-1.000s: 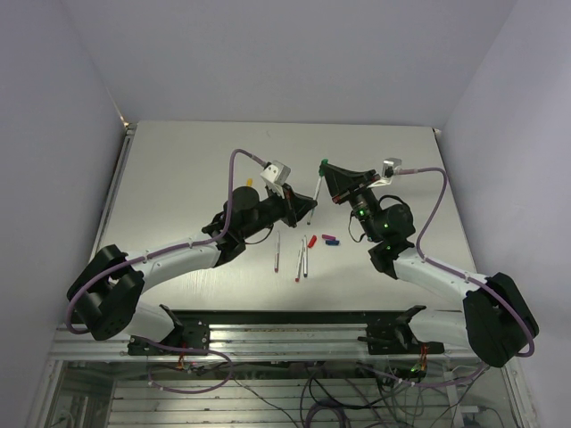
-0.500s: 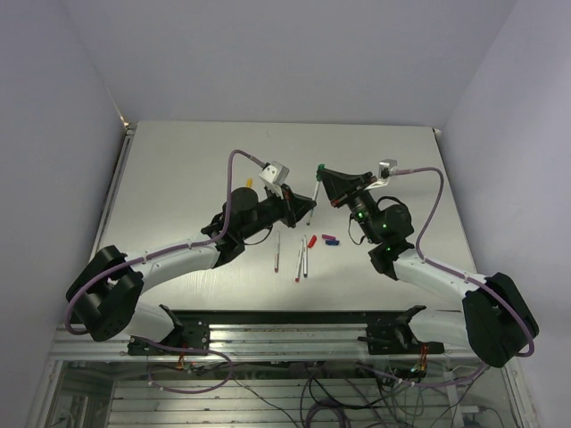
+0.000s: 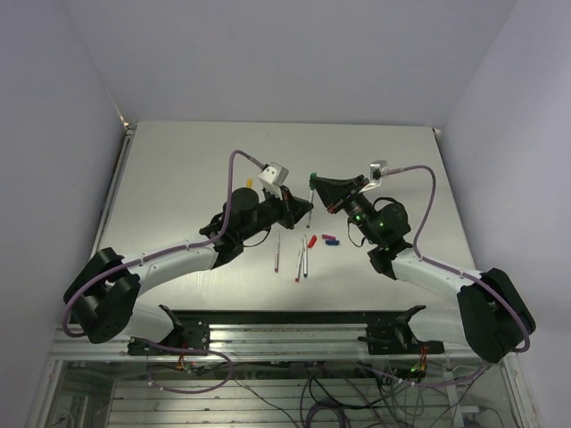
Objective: Insert the pens into the pen caps
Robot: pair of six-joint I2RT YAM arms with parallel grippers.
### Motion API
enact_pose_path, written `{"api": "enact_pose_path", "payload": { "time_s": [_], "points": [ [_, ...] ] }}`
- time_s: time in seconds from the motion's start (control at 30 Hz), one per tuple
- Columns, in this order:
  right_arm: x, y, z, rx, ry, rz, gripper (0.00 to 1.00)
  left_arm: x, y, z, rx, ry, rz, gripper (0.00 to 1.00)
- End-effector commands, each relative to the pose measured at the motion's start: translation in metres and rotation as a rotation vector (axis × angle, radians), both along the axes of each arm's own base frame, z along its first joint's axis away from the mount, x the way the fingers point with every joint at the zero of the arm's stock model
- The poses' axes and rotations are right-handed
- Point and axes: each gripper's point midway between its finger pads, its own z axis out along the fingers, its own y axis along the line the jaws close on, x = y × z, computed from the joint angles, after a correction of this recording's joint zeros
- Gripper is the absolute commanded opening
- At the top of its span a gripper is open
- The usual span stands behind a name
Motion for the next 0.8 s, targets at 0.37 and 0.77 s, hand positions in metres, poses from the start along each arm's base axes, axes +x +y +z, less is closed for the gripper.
{"api": "enact_pose_path", "payload": {
  "time_s": [0.37, 0.77],
  "points": [
    [-0.022, 0.02, -0.086, -0.181, 0.221, 0.141, 0.0, 0.011, 0.02, 0.1, -0.207, -0.229, 0.11, 0.07],
    [-0.011, 0.029, -0.089, -0.226, 0.239, 0.124, 0.0, 0.016, 0.018, 0.097, -0.211, -0.212, 0.095, 0.07]
  ]
}}
